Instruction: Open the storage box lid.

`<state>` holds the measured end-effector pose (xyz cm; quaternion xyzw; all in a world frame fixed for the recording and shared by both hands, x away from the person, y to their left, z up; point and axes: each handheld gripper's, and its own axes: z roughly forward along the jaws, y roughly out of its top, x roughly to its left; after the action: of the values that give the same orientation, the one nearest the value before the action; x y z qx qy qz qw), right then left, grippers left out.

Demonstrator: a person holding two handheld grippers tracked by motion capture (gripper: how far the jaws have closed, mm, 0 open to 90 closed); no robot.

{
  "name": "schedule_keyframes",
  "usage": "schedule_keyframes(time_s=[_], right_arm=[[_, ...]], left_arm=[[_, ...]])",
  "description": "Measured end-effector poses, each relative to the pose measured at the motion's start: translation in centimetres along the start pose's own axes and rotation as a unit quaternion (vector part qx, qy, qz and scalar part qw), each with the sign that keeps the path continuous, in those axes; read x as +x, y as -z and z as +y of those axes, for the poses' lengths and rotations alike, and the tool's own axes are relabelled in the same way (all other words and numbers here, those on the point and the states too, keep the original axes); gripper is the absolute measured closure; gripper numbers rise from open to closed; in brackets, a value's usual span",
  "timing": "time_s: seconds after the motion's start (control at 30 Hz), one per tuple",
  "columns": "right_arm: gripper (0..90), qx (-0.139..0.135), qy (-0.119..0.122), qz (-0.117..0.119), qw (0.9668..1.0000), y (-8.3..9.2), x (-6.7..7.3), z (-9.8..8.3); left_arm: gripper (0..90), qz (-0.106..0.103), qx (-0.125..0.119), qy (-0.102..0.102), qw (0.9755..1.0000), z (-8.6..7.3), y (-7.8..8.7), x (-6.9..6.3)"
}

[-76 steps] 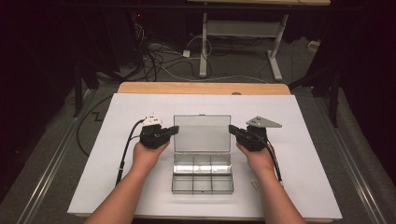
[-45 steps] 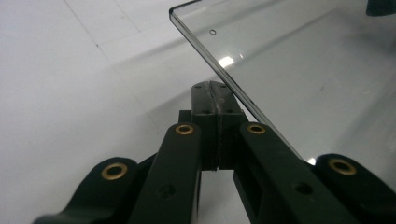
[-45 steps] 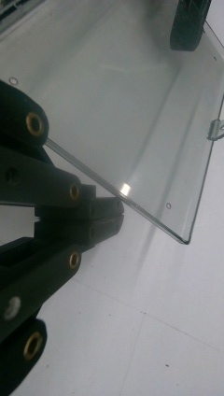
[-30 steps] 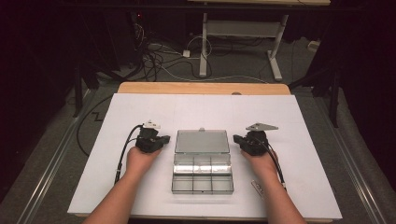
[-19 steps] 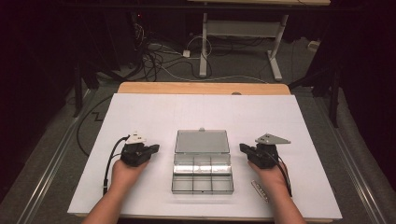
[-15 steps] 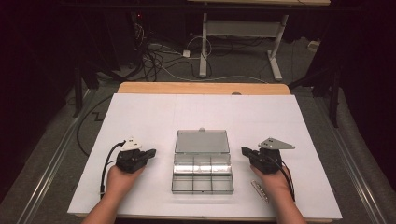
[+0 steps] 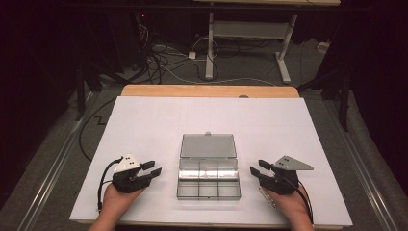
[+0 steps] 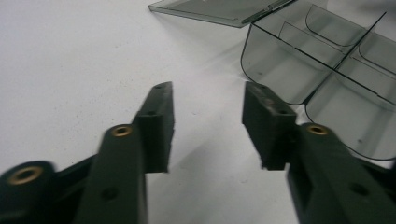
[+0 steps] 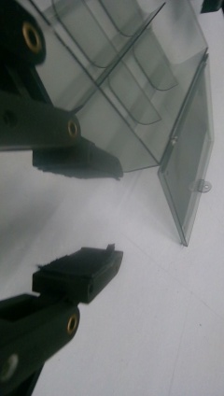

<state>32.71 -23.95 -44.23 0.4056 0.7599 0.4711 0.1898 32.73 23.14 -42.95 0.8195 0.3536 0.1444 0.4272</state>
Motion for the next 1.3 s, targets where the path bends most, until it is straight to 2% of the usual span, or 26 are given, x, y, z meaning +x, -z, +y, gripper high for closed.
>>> schedule_keyframes(time_s=[0.07,0.13,0.23,0.37,0.43,0.47,0.57,0.63,0.93,1.03,1.1,1.3], right_arm=[[41.4,0.000,0.000,0.005,1.0000,0.2,-0.1,-0.1],[29.6,-0.002,0.001,0.008,1.0000,0.4,-0.2,-0.2],[14.9,-0.006,-0.008,0.009,0.9999,0.6,-0.1,-0.3],[0.0,-0.001,-0.010,0.008,0.9999,0.6,-0.2,-0.5],[0.0,0.003,-0.005,0.005,1.0000,0.6,-0.1,-0.6],[0.0,0.005,-0.005,0.003,1.0000,0.6,-0.1,-0.6],[0.0,0.006,-0.001,-0.005,1.0000,0.8,0.1,-0.7],[0.0,0.004,0.000,-0.007,1.0000,1.1,0.0,-0.6],[5.0,0.006,-0.002,-0.019,0.9998,2.4,-0.2,-1.4],[8.4,0.003,-0.006,-0.024,0.9997,3.0,-0.5,-1.6],[13.9,0.001,-0.009,-0.025,0.9996,3.5,-0.6,-1.8],[26.2,-0.003,-0.019,-0.026,0.9995,4.7,-0.8,-2.5]], left_arm=[[41.0,0.009,0.001,-0.004,0.9999,-0.1,-0.1,-0.1],[32.7,0.014,0.001,-0.004,0.9999,-0.2,-0.3,-0.2],[22.7,0.019,0.003,-0.011,0.9997,-0.1,-0.3,-0.5],[9.1,0.020,0.002,-0.007,0.9998,-0.1,-0.4,-0.4],[0.9,0.020,0.004,-0.004,0.9998,0.0,-0.4,-0.3],[0.0,0.025,0.003,-0.005,0.9997,-0.1,-0.4,-0.4],[0.0,0.033,-0.001,-0.009,0.9994,-0.1,-0.5,-0.5],[0.0,0.030,0.006,-0.006,0.9995,-0.1,-0.7,-0.4],[0.0,0.016,0.005,-0.006,0.9998,-0.1,-0.7,-0.3],[0.0,0.012,0.001,-0.003,0.9999,-0.2,-0.6,-0.2],[0.0,0.011,-0.007,-0.006,0.9999,-0.4,-0.5,-0.3],[0.0,0.008,-0.005,-0.007,0.9999,-0.3,-0.5,-0.3]])
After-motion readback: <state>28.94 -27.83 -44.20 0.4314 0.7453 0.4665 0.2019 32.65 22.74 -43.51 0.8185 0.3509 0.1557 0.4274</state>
